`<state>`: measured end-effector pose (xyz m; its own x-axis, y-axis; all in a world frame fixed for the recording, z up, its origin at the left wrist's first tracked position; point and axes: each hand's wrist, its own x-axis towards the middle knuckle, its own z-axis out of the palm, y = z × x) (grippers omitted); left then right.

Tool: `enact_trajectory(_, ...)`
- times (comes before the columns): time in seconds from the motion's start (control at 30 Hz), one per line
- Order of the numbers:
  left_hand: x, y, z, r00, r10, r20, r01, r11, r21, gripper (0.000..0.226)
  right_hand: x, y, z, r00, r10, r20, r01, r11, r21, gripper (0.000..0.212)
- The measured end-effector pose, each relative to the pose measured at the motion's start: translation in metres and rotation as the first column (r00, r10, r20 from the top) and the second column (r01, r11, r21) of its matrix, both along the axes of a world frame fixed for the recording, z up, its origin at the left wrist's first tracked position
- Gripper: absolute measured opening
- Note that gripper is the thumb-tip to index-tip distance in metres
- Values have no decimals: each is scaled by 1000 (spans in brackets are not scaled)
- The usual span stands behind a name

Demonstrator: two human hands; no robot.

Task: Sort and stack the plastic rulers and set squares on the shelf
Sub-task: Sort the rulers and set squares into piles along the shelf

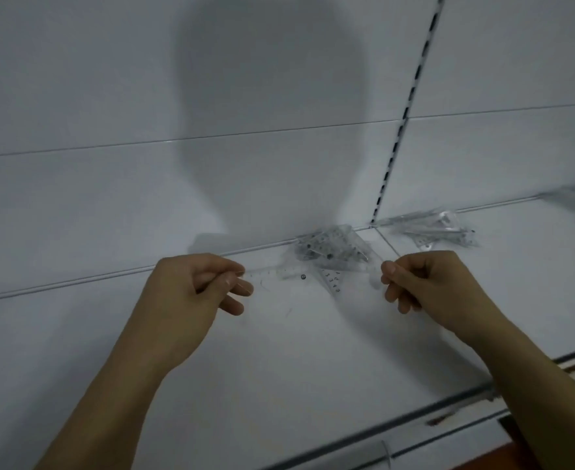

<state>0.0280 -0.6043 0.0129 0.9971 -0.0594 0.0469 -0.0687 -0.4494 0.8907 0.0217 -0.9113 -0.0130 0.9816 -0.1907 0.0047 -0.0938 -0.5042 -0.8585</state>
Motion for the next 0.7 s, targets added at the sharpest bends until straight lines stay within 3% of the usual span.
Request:
enact_trajectory(0.13,8,-25,1,996,84,-24,-84,996,-34,18,39,-25,5,996,86,-12,-86,996,-16,33)
enact_trajectory(0.27,23,-53,2,994,92,-52,-93,995,-23,11,78,-32,12,987,159,-12,-158,968,-193,47)
enact_trajectory(0.37,36,-65,-5,992,96,-84,-99,995,-32,10,87,-41,-1,986,139,93,-102,939,-328,65)
enact_trajectory(0.53,61,-86,-7,987,116,-114,-122,992,-43,8,81,-46,-16,959,155,238,-65,935,-348,59)
enact_trajectory(0.63,71,-93,-11,989,126,-74,-122,991,51,11,80,-42,-14,936,179,304,-63,933,-355,57)
enact_trajectory(0.7,71,-90,-15,989,146,11,-144,963,227,16,77,-41,-14,924,181,336,-57,936,-346,55)
